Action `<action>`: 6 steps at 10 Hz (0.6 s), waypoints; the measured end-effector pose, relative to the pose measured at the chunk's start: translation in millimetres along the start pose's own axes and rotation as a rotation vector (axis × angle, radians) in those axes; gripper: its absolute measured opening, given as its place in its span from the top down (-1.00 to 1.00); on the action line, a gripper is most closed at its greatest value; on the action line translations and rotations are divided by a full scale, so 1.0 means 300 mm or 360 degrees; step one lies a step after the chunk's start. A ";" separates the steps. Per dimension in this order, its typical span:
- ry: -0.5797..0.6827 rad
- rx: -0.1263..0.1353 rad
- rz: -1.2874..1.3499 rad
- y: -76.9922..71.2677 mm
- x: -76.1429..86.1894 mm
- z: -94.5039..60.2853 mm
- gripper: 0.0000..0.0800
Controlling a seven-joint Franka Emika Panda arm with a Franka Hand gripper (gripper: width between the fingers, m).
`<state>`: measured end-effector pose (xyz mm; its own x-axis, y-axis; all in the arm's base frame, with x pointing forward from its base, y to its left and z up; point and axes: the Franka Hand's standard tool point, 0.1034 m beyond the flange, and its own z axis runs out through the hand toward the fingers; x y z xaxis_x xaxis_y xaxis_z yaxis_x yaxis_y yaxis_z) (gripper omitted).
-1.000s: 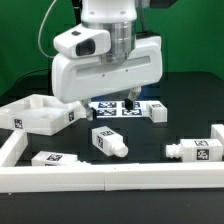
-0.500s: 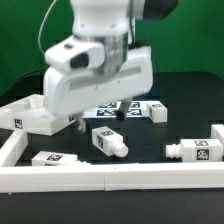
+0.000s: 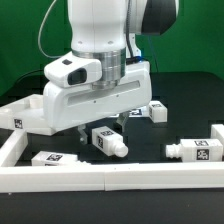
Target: Assemble one leg
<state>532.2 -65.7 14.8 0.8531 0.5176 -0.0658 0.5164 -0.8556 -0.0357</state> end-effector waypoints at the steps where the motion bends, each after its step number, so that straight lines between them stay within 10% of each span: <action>1: 0.0000 0.0000 0.0000 0.000 0.000 0.000 0.01; 3: 0.0000 0.0000 0.0008 -0.002 -0.003 -0.002 0.29; 6: -0.0017 0.0004 0.0130 -0.051 -0.177 0.000 0.29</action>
Offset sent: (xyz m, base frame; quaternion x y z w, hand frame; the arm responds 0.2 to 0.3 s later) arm -0.0559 -0.0139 0.0277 -0.0322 -0.0569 0.1059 0.9922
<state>479.1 -80.1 18.9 0.8916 0.4459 -0.0792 0.4448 -0.8951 -0.0325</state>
